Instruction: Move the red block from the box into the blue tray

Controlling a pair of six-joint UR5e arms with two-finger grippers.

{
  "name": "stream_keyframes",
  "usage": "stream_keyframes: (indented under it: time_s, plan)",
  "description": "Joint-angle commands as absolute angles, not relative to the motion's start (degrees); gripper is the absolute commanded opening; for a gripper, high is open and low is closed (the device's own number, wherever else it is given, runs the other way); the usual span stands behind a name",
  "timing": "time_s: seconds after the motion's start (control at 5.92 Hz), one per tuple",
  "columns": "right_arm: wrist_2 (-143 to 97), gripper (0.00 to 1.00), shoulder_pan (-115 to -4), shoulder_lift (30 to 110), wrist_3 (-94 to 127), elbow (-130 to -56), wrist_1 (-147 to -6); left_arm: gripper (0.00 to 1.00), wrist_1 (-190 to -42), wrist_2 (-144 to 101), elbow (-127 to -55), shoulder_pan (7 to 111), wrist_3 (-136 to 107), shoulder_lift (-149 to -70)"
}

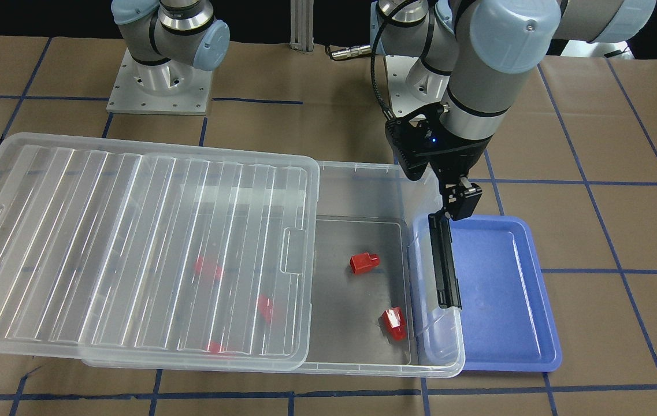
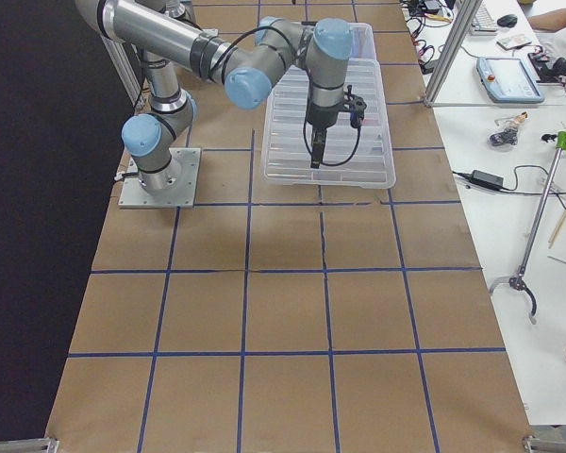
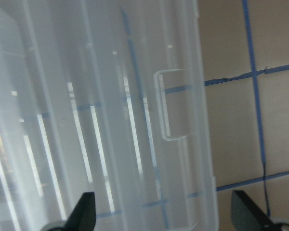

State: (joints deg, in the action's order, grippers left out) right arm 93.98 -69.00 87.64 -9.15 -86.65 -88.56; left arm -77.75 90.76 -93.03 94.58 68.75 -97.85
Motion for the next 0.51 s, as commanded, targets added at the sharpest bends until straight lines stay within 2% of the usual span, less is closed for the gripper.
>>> stream_keyframes:
  time_s: [0.0, 0.34]
  plan:
    - [89.3, 1.00, -79.4, 87.9, 5.7, -82.0, -81.5, 0.98, -68.9, 90.5, -95.3, 97.6, 67.5, -103.2]
    - [90.0, 1.00, -87.9, 87.3, 8.9, -82.2, -82.0, 0.98, -54.1, 90.3, -102.1, 98.2, 66.8, -108.1]
